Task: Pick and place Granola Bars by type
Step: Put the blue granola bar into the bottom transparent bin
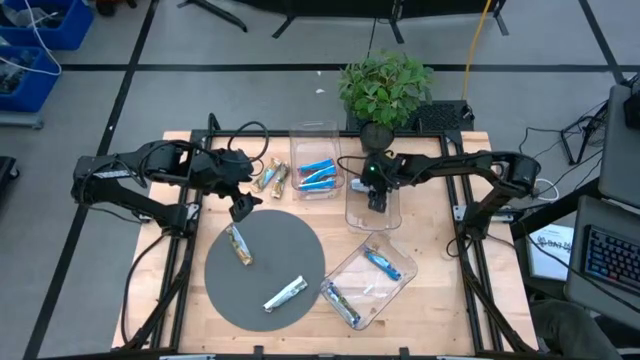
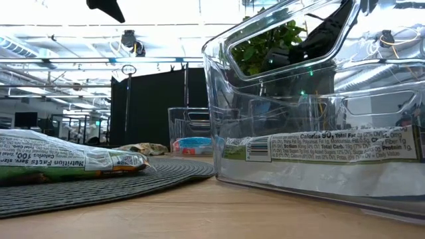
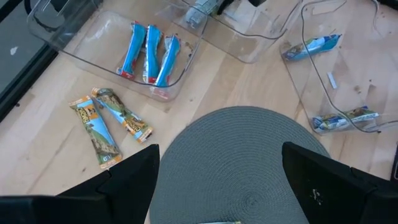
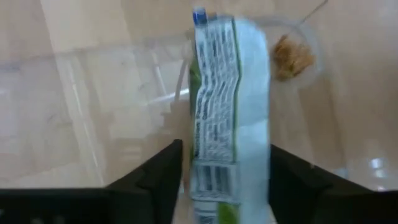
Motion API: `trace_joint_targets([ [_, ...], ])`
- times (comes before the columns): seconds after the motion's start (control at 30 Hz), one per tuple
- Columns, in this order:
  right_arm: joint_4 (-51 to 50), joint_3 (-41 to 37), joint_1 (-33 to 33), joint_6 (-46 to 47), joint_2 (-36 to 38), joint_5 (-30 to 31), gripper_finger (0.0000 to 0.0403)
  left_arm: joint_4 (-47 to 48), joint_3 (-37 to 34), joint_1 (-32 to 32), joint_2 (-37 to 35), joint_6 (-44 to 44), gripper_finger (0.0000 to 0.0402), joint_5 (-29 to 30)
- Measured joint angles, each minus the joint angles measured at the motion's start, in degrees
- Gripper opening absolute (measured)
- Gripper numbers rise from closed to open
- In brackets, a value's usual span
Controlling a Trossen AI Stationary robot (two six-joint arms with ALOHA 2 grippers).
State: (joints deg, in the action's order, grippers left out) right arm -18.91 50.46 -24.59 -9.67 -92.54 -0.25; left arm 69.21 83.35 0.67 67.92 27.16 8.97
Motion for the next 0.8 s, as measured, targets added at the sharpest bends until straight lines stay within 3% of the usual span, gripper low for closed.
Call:
trace_joint_targets([
  [0.3,-0.43,0.00,-0.04,1.25,4.24,0.00,0.0016,-0.02,0.00,0.00,0.00,-1.41,0.0337,0.04],
  [0.57,-7.11,1.74,-0.04,4.75,8.90,1.42,0.0001,-0.02,0.00,0.00,0.00,-1.62,0.0337,0.07],
  [0.8,-18.17,10.20,2.09,4.22,13.21,4.07,0.0000,-0.08,0.00,0.00,0.01,-1.97,0.0337,0.13],
])
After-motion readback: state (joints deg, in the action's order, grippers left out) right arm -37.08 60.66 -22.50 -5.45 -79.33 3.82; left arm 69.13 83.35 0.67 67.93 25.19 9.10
